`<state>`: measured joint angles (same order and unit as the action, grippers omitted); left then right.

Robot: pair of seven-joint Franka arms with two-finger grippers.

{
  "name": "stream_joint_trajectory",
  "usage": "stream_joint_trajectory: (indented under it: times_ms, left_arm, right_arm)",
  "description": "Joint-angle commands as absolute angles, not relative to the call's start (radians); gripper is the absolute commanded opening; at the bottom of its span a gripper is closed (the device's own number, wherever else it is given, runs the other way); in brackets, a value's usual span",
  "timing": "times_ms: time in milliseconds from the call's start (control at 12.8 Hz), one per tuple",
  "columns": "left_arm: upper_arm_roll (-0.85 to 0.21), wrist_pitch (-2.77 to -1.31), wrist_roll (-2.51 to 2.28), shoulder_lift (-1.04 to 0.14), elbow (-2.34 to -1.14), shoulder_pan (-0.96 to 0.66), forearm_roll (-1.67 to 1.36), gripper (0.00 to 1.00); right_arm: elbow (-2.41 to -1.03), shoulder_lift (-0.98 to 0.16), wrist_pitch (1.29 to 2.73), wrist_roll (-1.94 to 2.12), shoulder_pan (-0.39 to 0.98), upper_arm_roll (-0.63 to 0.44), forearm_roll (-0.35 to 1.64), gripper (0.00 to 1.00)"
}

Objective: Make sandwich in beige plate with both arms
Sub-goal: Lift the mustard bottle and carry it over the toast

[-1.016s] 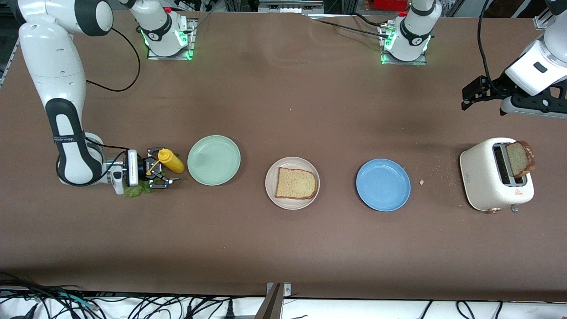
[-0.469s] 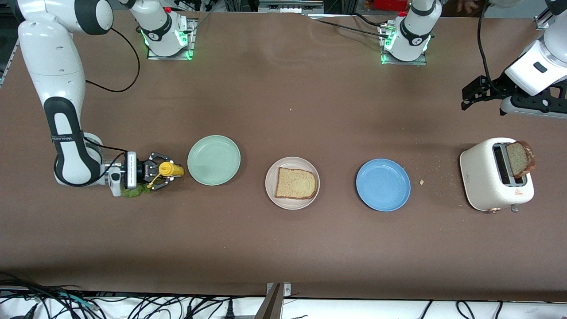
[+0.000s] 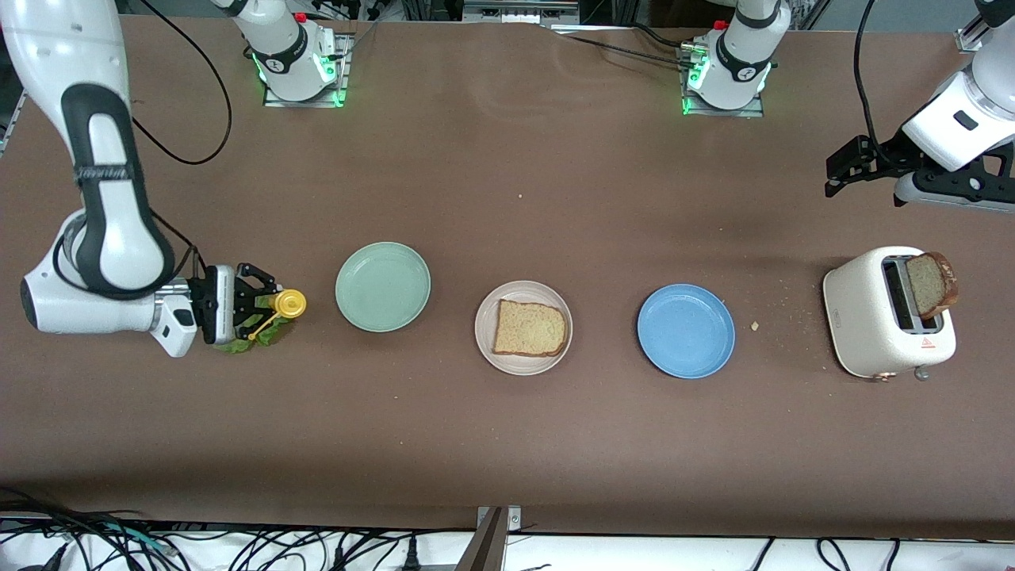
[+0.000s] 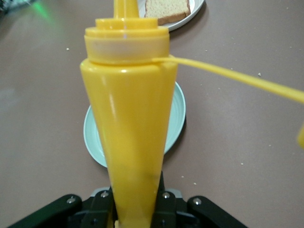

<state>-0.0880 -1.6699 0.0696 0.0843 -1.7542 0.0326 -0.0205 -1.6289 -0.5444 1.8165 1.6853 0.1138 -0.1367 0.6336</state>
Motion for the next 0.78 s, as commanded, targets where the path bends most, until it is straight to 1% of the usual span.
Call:
stream_joint_trajectory:
  times_ms: [0,156,391,547,703]
  left_arm:
    - [-0.091,-1.655,0.063,0.086,-1.744,0.037,-0.041,1.0]
    - [-0.091,-1.655,0.064,0.086,-1.744,0.037,-0.041,1.0]
    - [-0.092,-1.655,0.063,0.086,-1.744,0.037,-0.041,1.0]
    - [-0.092,-1.655,0.063,0.086,-1.744,0.037,-0.041,1.0]
    - [-0.092,-1.655,0.063,0.086,-1.744,0.037,-0.041,1.0]
  right_arm:
    - [-1.661,-0.456,1.867,1.405,0.263,-0.167,0.456,0.0]
    - [-1.645,-0.44,1.882,1.202,0.395,-0.196,0.335,0.0]
    - [-1.617,-0.46,1.898,0.944,0.587,-0.258,0.185,0.0]
    - [-1.574,-0.512,1.898,0.788,0.671,-0.265,0.074,0.0]
    - [-1.493,-0.59,1.888,0.637,0.753,-0.265,-0.017,0.0]
